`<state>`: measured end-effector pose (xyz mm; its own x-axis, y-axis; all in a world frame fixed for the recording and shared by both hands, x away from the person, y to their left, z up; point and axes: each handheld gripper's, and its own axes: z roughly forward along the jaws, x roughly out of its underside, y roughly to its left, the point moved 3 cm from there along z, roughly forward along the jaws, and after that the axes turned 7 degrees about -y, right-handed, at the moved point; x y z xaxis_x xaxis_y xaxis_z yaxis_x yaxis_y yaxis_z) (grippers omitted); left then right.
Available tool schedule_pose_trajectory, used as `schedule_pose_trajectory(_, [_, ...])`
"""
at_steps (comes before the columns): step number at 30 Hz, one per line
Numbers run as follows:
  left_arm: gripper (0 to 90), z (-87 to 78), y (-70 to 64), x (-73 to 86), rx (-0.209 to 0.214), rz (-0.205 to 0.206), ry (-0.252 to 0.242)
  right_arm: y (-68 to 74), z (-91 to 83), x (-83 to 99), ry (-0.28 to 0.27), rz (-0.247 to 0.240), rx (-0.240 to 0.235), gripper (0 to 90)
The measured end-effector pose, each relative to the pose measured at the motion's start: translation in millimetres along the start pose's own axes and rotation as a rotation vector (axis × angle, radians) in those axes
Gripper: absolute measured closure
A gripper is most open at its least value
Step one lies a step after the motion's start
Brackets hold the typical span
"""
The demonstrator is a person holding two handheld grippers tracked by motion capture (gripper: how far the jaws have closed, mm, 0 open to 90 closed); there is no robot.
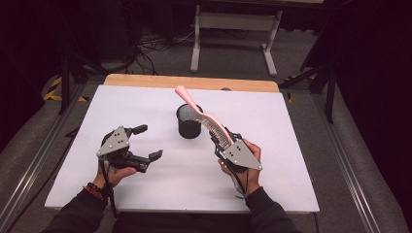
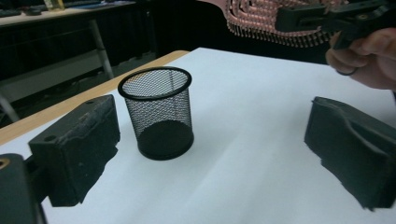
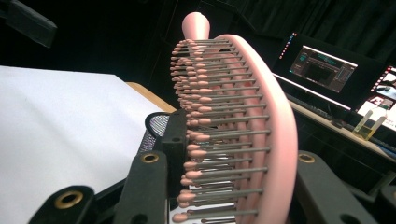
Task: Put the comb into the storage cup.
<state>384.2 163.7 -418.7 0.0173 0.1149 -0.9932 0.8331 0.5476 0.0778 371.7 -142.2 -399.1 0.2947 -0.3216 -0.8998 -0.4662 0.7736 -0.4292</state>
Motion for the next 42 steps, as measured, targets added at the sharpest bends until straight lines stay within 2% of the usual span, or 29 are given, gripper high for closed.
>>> schedule_pose_trajectory(6, [4.3, -8.7, -1.7, 18.0, -0.045, 0.113, 0.054, -3.6, -0.4, -0.2, 0.004, 0.006, 0.006, 64.0])
schedule_pose_trajectory(8, [4.7, -9.7, -2.5, 21.7, -0.052, 0.12, 0.063, -4.8, -0.6, -0.4, 0.003, 0.008, 0.008, 64.0])
schedule_pose_trajectory(11, [5.3, -14.4, -4.8, 35.4, -0.066, 0.144, 0.11, -9.8, -2.4, -1.1, 0.002, 0.014, 0.013, 64.0])
schedule_pose_trajectory(13, [5.2, -15.2, -5.1, 37.8, -0.061, 0.142, 0.121, -11.7, -3.2, -1.3, 0.005, 0.018, 0.015, 64.0])
schedule_pose_trajectory(15, [5.4, -19.8, -8.4, 45.7, -0.059, 0.165, 0.152, -14.4, -4.0, -1.8, 0.004, 0.023, 0.018, 64.0])
schedule_pose_trajectory(21, [5.3, -30.0, -9.6, 50.5, -0.042, 0.138, 0.14, -19.4, -5.3, -2.9, 0.017, 0.023, 0.018, 64.0])
schedule_pose_trajectory(22, [5.3, -34.8, -9.4, 50.5, -0.057, 0.147, 0.138, -21.3, -7.1, -4.6, 0.025, 0.023, 0.013, 64.0])
schedule_pose_trajectory(25, [5.1, -39.8, -8.9, 51.8, -0.065, 0.149, 0.134, -24.3, -8.3, -6.3, 0.034, 0.02, 0.01, 64.0])
schedule_pose_trajectory(31, [5.2, -48.2, -9.4, 54.3, -0.099, 0.17, 0.139, -38.3, -10.4, -8.2, 0.064, 0.047, -0.014, 64.0])
schedule_pose_trajectory(37, [5.5, -51.3, -9.6, 56.0, -0.106, 0.156, 0.138, -51.9, -9.0, -5.5, 0.116, 0.061, -0.035, 64.0])
schedule_pose_trajectory(42, [5.6, -49.3, -8.0, 58.1, -0.11, 0.148, 0.149, -55.1, -9.7, -10.0, 0.118, 0.032, -0.046, 64.0])
